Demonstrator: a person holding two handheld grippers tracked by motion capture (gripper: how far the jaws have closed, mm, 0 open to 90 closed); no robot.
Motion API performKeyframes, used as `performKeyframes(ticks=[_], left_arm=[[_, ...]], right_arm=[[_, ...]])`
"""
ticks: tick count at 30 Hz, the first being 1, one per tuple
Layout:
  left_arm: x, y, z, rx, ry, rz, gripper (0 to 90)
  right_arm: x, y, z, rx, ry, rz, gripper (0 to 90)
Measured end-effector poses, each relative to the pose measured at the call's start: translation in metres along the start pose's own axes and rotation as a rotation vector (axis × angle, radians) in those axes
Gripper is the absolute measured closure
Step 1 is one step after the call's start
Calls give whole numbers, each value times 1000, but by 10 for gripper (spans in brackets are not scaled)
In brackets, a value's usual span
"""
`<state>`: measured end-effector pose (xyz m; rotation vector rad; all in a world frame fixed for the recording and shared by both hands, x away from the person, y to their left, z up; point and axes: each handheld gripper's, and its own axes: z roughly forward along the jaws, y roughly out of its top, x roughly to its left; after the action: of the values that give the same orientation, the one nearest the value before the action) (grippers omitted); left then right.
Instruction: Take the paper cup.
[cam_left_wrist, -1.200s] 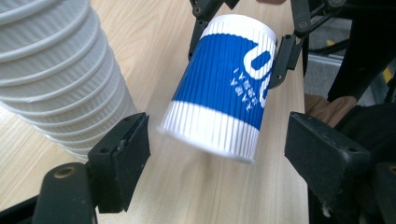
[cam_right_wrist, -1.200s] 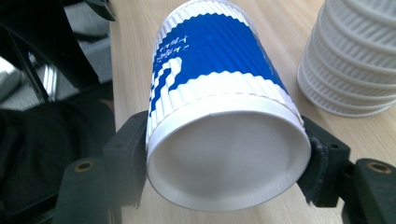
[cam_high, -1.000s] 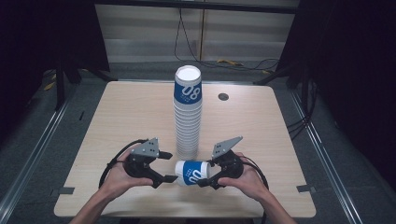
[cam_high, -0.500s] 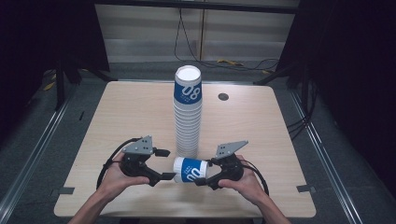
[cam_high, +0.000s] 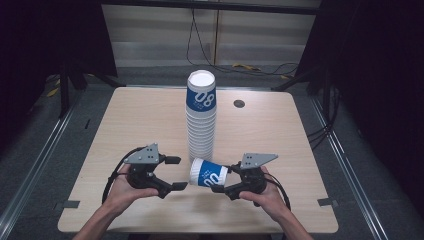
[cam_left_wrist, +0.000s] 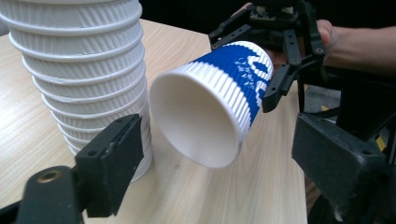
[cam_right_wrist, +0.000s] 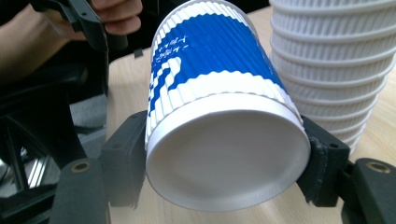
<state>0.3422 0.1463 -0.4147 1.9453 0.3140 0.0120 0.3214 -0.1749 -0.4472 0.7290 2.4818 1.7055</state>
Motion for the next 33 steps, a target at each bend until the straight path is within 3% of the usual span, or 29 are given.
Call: performKeyframes(ticks=[8,15,33], left_arm=[[0,-2,0,-20,-23,-21,157],[0,-3,1,-21,-43,-49,158],[-3,-3,8,-49,-70,-58,157]], right_arm=[[-1,-6,-2,-95,23,-1,292],[1,-5,-2,-137,60,-5,293],[6,-4,2,-136,131,-30,295]])
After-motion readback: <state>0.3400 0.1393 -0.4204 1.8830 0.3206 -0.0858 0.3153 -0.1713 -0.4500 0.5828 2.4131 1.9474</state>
